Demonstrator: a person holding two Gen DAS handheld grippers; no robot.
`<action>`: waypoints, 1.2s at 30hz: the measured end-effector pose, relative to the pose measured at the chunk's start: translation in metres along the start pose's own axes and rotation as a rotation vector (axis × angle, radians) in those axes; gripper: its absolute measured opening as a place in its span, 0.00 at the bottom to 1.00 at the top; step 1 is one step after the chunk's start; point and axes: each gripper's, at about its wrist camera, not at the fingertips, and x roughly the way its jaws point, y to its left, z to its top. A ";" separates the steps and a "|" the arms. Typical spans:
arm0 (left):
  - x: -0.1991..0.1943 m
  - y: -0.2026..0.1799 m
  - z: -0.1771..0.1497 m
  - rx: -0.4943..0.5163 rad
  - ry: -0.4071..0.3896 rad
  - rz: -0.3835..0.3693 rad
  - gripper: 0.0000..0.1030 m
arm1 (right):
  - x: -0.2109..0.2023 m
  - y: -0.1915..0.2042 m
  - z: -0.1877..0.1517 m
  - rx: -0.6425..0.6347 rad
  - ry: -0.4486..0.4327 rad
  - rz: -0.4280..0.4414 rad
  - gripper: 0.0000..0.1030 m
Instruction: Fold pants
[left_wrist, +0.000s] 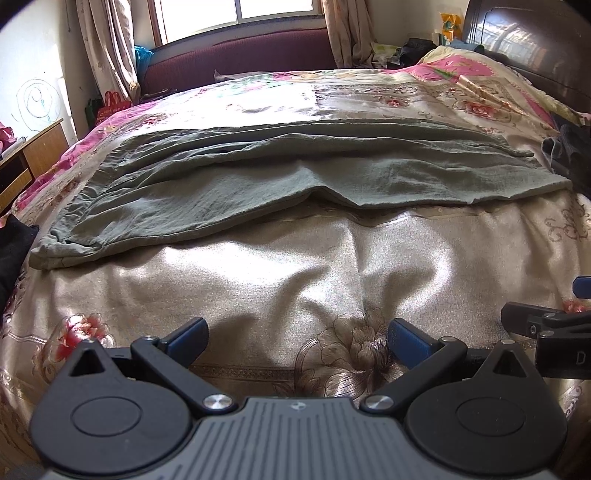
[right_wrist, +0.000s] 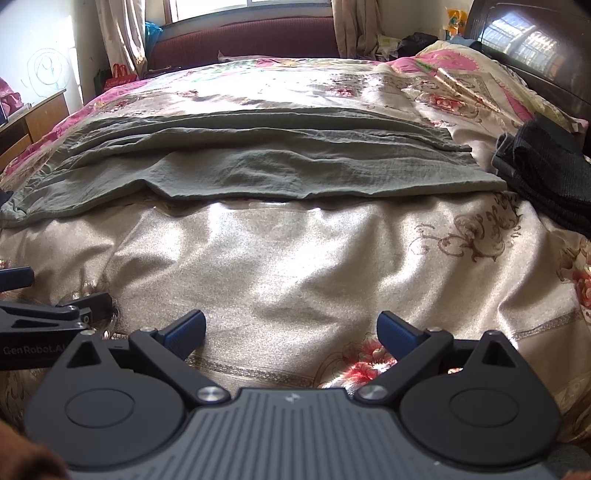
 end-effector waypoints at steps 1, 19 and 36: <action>0.001 0.000 0.000 0.000 0.003 0.000 1.00 | 0.000 0.000 0.000 0.000 0.000 0.000 0.95; -0.028 0.068 0.001 -0.012 -0.064 -0.026 1.00 | -0.005 0.049 0.031 -0.243 -0.111 0.091 0.90; 0.063 0.266 0.033 -0.141 -0.084 0.227 0.89 | 0.088 0.214 0.079 -0.757 -0.159 0.252 0.68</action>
